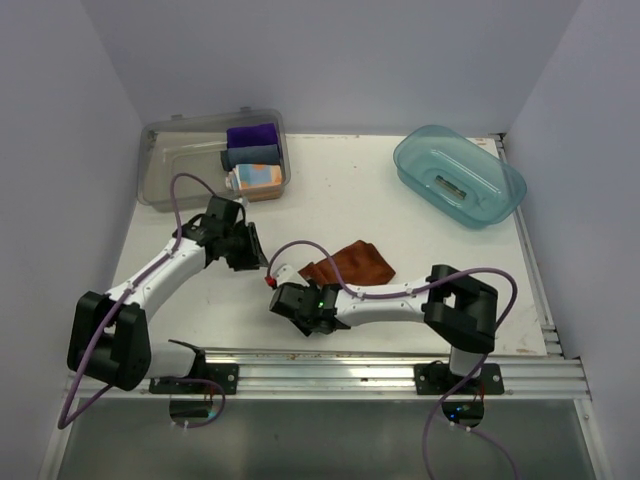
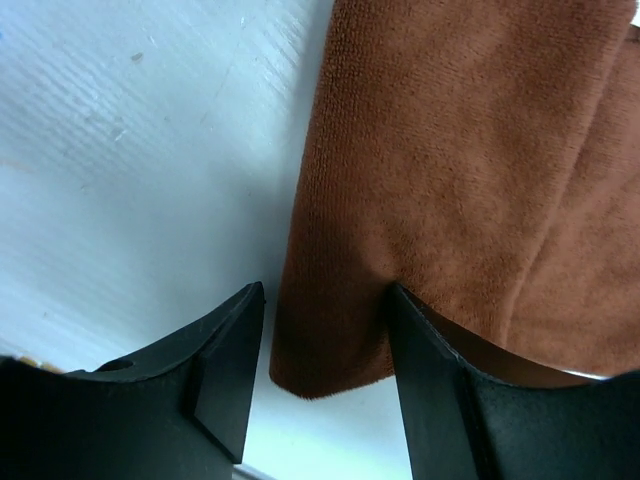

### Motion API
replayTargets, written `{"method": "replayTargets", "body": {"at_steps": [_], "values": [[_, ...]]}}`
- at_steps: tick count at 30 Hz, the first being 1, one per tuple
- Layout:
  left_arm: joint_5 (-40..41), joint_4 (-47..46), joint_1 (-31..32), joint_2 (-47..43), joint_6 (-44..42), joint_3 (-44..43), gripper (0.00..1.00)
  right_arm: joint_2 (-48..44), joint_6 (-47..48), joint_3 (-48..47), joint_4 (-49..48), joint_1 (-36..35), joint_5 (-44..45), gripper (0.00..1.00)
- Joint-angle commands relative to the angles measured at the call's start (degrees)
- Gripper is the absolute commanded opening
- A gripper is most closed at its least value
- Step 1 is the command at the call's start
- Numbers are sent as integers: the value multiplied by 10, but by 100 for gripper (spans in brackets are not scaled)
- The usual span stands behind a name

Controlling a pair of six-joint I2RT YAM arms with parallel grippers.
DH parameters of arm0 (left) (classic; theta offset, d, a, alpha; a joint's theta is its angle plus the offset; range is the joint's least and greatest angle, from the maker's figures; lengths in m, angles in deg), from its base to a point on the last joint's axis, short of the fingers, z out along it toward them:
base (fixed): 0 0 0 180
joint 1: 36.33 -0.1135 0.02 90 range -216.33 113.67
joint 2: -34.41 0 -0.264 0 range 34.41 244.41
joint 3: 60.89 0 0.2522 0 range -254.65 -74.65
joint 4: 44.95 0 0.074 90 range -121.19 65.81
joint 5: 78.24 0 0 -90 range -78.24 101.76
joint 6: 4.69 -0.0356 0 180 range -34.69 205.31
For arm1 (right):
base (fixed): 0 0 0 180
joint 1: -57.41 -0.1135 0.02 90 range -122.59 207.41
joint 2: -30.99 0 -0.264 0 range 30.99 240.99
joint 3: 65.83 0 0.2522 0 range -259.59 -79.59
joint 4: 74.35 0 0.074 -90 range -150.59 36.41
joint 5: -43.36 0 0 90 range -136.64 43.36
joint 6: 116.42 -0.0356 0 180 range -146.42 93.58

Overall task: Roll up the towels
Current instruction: Roll the towel

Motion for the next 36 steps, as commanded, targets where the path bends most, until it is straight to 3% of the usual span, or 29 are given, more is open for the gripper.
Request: {"method": "replayTargets", "body": {"at_steps": [1,3,5,7,10,11,15,18,24,36], "values": [[-27,-11,-4,-16,-6,15,34,22,3,1,-41,1,28,55],[-36,-18,-4,-17,0,23,35,29,-6,8,-49,2,34,50],[-51,-20,-4,-21,6,27,36,19,-18,24,-65,1,34,32],[-70,-30,-4,-30,11,41,41,-10,-24,41,-97,5,27,13],[-105,-57,-3,-51,26,67,57,-61,-23,84,-167,22,-31,1],[-111,-69,-3,-59,31,73,65,-76,-25,106,-184,28,-48,0],[-141,-107,0,-68,49,112,77,-108,-38,139,-236,55,-132,0],[-155,-142,20,-60,71,128,80,-113,-47,151,-255,68,-157,0],[-121,-188,85,-56,126,132,85,-128,-67,179,-283,85,-187,0],[-120,-245,99,50,130,115,84,-155,-77,194,-283,93,-189,0]]}}
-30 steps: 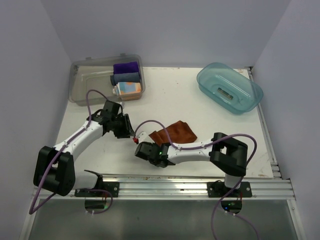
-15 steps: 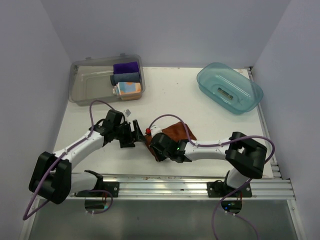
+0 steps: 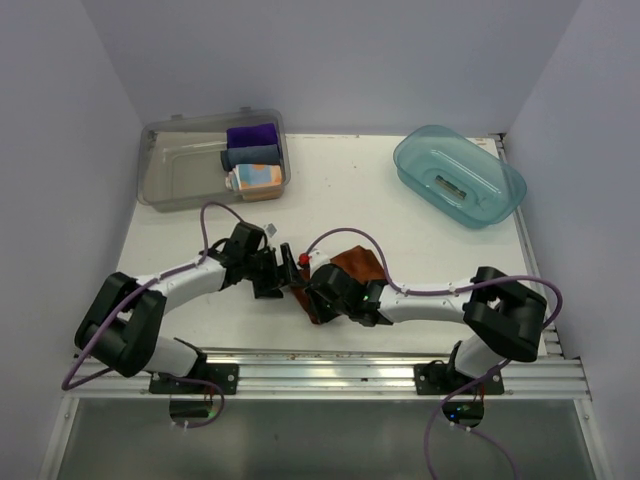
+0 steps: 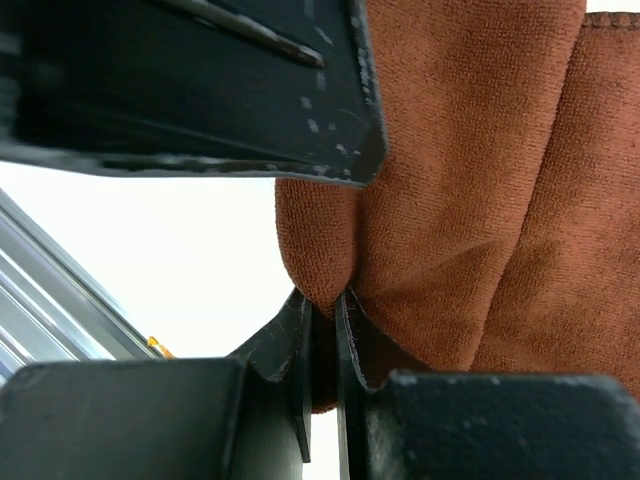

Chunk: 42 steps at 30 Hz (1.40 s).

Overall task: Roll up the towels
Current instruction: Roll the towel

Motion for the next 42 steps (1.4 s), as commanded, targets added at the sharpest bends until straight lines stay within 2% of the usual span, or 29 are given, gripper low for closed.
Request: {"method": "replayTargets", "body": {"at_steps": [1,4,6,7,8,9,10,11,12,14,17,18,19,20,23,28,31,34,35,37,38,42], "values": [[2,-52,9,26,17,-17,82,-22,-11,1,-21,2,-7,0],[3,-67,14,51,23,-27,70,-24,-13,2,-17,2,-5,0],[2,-77,17,62,27,-34,54,-28,-13,3,-12,2,-2,0],[2,-78,18,72,27,-36,47,-31,-13,3,-7,2,-2,6],[2,-76,18,75,27,-41,35,-42,-11,4,-5,2,-1,16],[2,-74,18,79,27,-43,29,-49,-11,5,-4,2,0,34],[2,-73,19,82,26,-45,25,-59,-11,6,-4,2,7,41],[2,-71,19,81,25,-46,18,-67,-12,7,11,2,13,48],[3,-69,19,81,25,-46,15,-87,-13,7,17,2,21,54],[5,-66,19,78,23,-46,8,-102,-14,8,32,4,44,56],[4,-62,19,76,25,-44,6,-118,-20,9,39,9,61,56],[4,-62,19,77,26,-43,6,-112,-27,7,44,14,66,51],[4,-60,19,76,27,-43,5,-105,-30,2,56,16,69,39],[4,-60,19,76,28,-43,5,-98,-35,0,61,16,79,20],[5,-56,19,71,31,-44,4,-67,-53,-1,72,19,85,4],[5,-48,19,61,34,-44,3,-17,-79,-14,100,19,103,0],[3,-44,19,58,37,-44,3,-25,-75,-29,109,19,102,2],[4,-40,19,55,40,-44,3,-54,-62,-45,123,13,109,14],[6,-39,19,55,41,-44,3,-59,-57,-51,127,9,115,26],[6,-39,19,58,42,-44,3,-69,-40,-67,136,-6,125,39],[6,-39,19,60,43,-43,3,-68,-36,-73,139,-12,133,49],[3,-44,19,62,49,-37,3,-42,-13,-103,143,-21,137,54]]}}
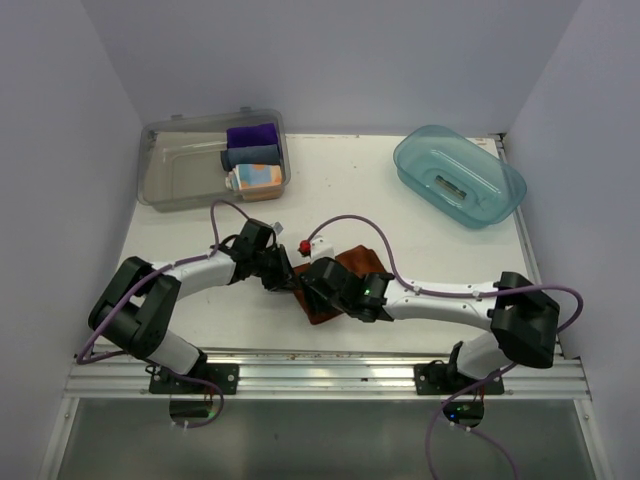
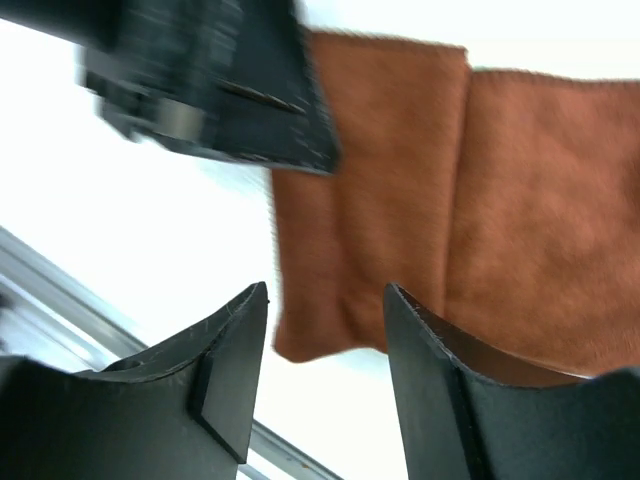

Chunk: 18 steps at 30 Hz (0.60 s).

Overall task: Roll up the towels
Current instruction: Roll the towel

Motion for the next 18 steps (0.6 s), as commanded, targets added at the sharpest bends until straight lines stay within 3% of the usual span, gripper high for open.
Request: {"method": "replayTargets", "body": {"at_steps": [1,8,18], "values": [[1,-3,1,-9,13,-9,3,18,33,-46,11,-10,26,54],[2,2,2,-10,20,-12,3,89,79,-95,18,-41,30,64],[10,29,2,-19,12,-31,3,166,108,-115,7,-52,107,56]]}}
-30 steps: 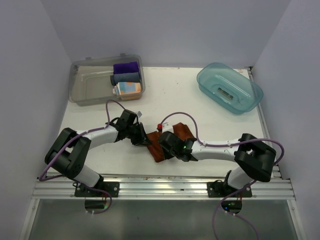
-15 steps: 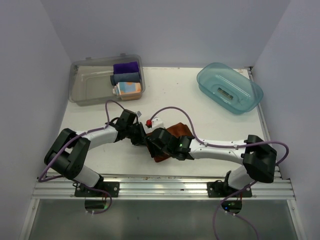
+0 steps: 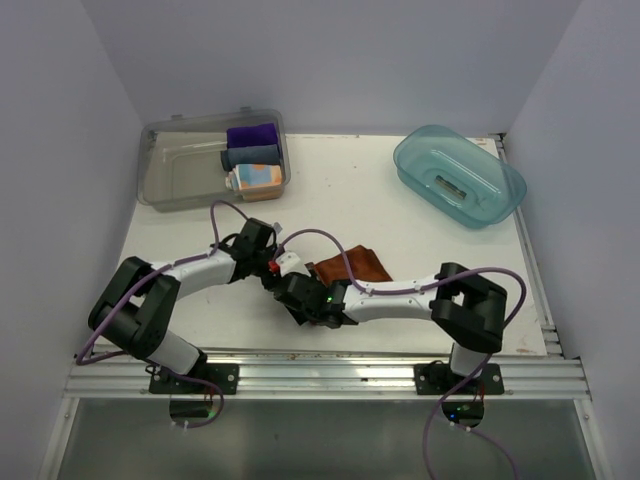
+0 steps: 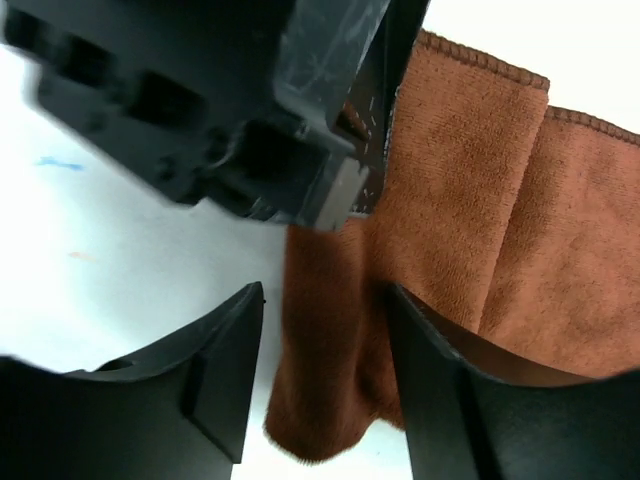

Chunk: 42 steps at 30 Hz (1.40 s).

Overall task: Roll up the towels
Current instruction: Roll the towel

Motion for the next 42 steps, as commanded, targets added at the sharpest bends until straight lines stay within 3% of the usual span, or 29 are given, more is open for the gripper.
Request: {"method": "replayTargets", "body": {"at_steps": [1,4,5,8,12,16,18,28,37,42], "values": [[8,17,1,-19,-2,-27,3,21,20,-25,-14,1,40,55],[9,19,2,-23,-1,-27,4,36,13,-25,-24,1,44,44],[9,19,2,-24,-2,-27,4,37,10,-24,-25,2,47,28],[9,20,2,-34,0,-23,8,30,-4,-17,-35,6,47,0],[-12,24,-7,-49,1,-18,23,3,-18,4,-60,12,27,0],[-26,34,-45,-85,-6,-7,46,-36,-25,45,-117,26,-44,0],[-26,49,-62,-107,-21,-11,52,-53,-35,59,-142,38,-74,0],[-31,94,-111,-155,-40,-24,52,-90,-112,124,-226,97,-221,0],[-103,7,-100,-173,-16,11,48,-102,-216,182,-284,175,-356,0],[-93,11,-72,-147,-23,-3,48,-103,-254,213,-327,207,-395,0]]}}
